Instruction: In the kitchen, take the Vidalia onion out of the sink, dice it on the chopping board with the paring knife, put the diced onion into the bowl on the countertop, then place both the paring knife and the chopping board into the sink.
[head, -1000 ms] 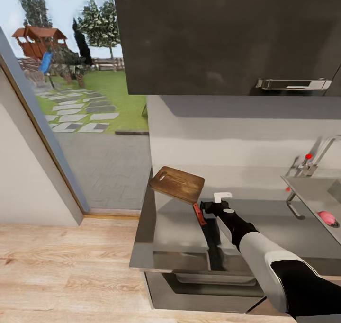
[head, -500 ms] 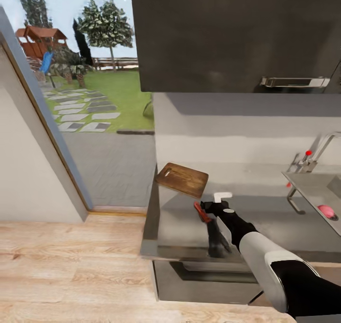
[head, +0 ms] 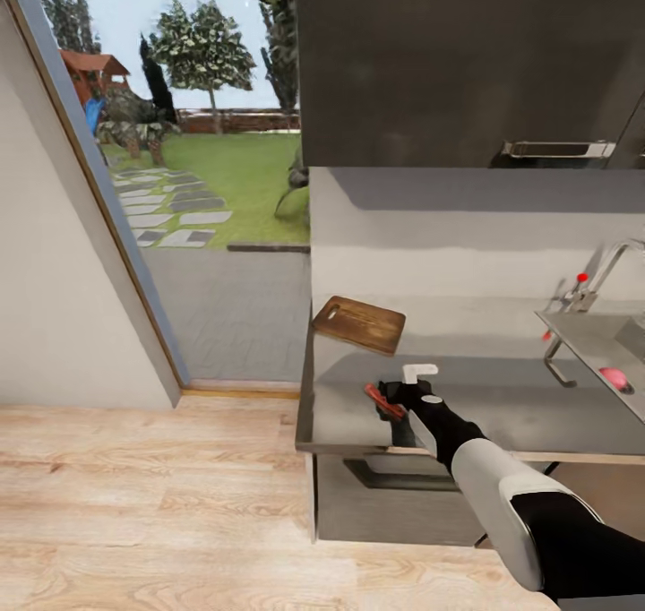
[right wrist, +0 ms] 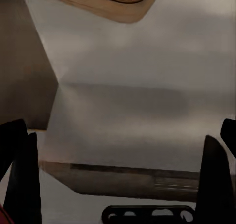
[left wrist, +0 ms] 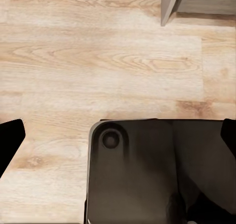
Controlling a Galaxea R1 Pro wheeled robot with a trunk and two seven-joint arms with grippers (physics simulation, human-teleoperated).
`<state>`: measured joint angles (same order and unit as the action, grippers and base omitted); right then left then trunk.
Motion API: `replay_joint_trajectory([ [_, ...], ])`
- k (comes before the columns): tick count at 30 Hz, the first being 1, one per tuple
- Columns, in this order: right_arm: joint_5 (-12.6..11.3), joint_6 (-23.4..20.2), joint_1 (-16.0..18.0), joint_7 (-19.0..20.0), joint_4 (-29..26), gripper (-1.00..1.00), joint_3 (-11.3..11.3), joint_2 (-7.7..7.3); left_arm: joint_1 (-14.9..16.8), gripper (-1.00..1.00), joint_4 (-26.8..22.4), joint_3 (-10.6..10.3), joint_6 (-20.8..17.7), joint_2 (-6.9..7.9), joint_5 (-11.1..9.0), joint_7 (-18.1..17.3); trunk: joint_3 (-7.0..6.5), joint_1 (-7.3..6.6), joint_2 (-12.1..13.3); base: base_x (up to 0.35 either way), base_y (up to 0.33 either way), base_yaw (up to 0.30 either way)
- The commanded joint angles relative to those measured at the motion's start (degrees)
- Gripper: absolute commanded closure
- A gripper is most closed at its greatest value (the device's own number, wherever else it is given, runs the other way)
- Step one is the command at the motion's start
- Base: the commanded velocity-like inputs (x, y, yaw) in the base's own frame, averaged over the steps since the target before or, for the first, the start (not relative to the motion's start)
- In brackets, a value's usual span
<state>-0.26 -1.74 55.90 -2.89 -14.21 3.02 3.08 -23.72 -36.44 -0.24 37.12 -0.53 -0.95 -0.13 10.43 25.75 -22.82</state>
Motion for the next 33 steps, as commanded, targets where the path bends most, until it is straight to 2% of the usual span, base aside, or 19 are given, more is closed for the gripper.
replay_joint_trajectory([
  [1, 0.1, -0.5, 0.0, -0.3, 0.1, -1.0, 0.5, 0.08, 0.0, -1.0, -0.1, 0.0, 0.1, 0.0, -0.1, 0.0, 0.12, 0.03, -0.1, -0.038, 0.021, 0.0],
  [19, 0.1, -0.4, 0.0, -0.3, 0.1, -1.0, 0.5, 0.35, 0.0, -1.0, 0.0, 0.0, -0.1, 0.0, -0.1, 0.0, 0.12, 0.03, -0.1, -0.003, 0.002, 0.0],
  [28, 0.1, -0.4, 0.0, -0.3, 0.1, -1.0, 0.5, 0.35, 0.0, -1.0, -0.1, 0.0, 0.0, 0.0, -0.1, 0.0, 0.12, 0.03, -0.1, 0.218, -0.045, 0.0],
  [33, 0.1, -0.4, 0.0, -0.3, 0.1, -1.0, 0.5, 0.35, 0.0, -1.0, 0.0, 0.0, 0.0, 0.0, -0.1, 0.0, 0.12, 0.03, -0.1, 0.061, -0.014, 0.0],
])
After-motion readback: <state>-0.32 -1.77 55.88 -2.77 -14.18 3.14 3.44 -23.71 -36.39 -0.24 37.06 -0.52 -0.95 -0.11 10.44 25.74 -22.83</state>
